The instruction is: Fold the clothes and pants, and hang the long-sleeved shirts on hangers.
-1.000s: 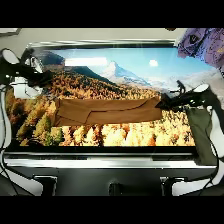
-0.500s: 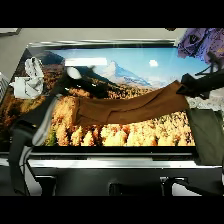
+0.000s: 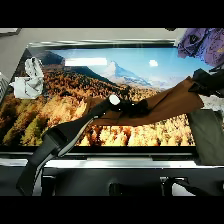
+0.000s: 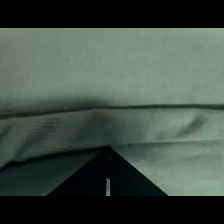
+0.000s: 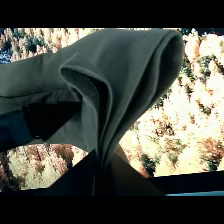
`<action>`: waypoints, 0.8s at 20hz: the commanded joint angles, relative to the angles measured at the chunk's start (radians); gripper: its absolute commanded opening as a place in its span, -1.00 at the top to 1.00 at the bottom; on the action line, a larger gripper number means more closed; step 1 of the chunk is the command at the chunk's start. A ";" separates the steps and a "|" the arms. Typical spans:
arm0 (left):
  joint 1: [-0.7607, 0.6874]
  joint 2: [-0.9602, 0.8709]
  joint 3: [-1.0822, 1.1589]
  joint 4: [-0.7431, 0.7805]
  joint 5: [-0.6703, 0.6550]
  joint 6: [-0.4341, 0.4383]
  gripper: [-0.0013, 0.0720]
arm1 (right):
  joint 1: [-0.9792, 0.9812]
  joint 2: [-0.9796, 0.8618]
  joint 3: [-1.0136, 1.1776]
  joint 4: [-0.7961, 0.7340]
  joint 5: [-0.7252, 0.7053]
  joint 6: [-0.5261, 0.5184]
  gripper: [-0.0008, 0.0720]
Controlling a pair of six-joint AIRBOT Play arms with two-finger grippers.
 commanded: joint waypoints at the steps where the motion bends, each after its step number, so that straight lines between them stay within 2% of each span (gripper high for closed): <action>1: -0.043 -0.028 0.001 -0.104 0.107 -0.009 0.93 | 0.001 0.002 0.008 -0.004 -0.019 0.011 0.91; 4: 0.026 -0.005 0.001 -0.090 0.035 -0.009 0.93 | 0.001 0.002 0.008 0.011 -0.042 0.022 0.91; 7: 0.172 0.083 0.001 0.111 -0.190 -0.029 0.93 | 0.019 0.002 0.008 0.071 -0.069 0.072 0.91; 9: 0.293 0.191 0.001 0.377 -0.369 -0.085 0.93 | 0.077 0.001 0.008 0.077 -0.108 0.152 0.91; 12: 0.483 0.368 0.001 0.650 -0.564 -0.048 0.93 | 0.230 -0.007 0.007 0.072 -0.207 0.287 0.91; 14: 0.602 0.457 0.001 0.709 -0.628 -0.004 0.93 | 0.358 -0.036 0.007 0.043 -0.286 0.381 0.91; 16: 0.711 0.516 0.001 0.713 -0.672 0.003 0.92 | 0.485 -0.087 0.007 0.014 -0.358 0.460 0.91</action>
